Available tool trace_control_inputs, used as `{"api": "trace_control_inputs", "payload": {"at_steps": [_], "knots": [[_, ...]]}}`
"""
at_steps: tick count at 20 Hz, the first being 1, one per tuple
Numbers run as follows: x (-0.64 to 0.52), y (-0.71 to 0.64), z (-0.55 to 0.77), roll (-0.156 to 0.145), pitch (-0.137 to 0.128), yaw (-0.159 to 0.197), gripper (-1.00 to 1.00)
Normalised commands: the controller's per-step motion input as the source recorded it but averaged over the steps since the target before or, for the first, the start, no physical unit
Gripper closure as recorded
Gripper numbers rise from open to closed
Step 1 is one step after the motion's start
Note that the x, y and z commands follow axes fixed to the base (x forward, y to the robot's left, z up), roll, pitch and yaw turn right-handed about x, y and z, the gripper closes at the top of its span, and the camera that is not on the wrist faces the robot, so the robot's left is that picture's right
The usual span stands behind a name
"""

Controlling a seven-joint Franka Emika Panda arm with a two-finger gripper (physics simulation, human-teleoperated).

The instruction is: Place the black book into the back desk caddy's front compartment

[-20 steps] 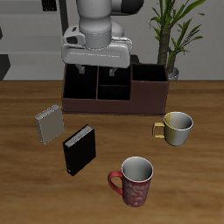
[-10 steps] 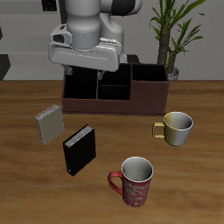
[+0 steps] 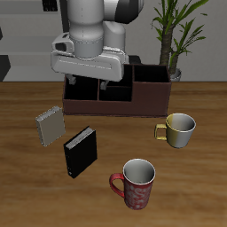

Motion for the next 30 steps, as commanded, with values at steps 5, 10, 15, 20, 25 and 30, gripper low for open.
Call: {"api": "trace_control_inputs", "payload": {"at_steps": [5, 10, 15, 20, 25, 30], "knots": [[0.14, 0.0, -0.11, 0.019, -0.035, -0.013, -1.0], [0.17, -0.13, -0.12, 0.021, -0.033, -0.05, -1.0], [0.21, -0.14, -0.17, -0.027, 0.019, -0.05, -1.0], [0.2, -0.09, -0.12, 0.009, 0.008, -0.032, -1.0], [0.12, -0.02, -0.12, 0.005, -0.018, -0.005, -1.0], [0.09, 0.05, -0.22, 0.002, 0.014, -0.024, -1.0]]}}
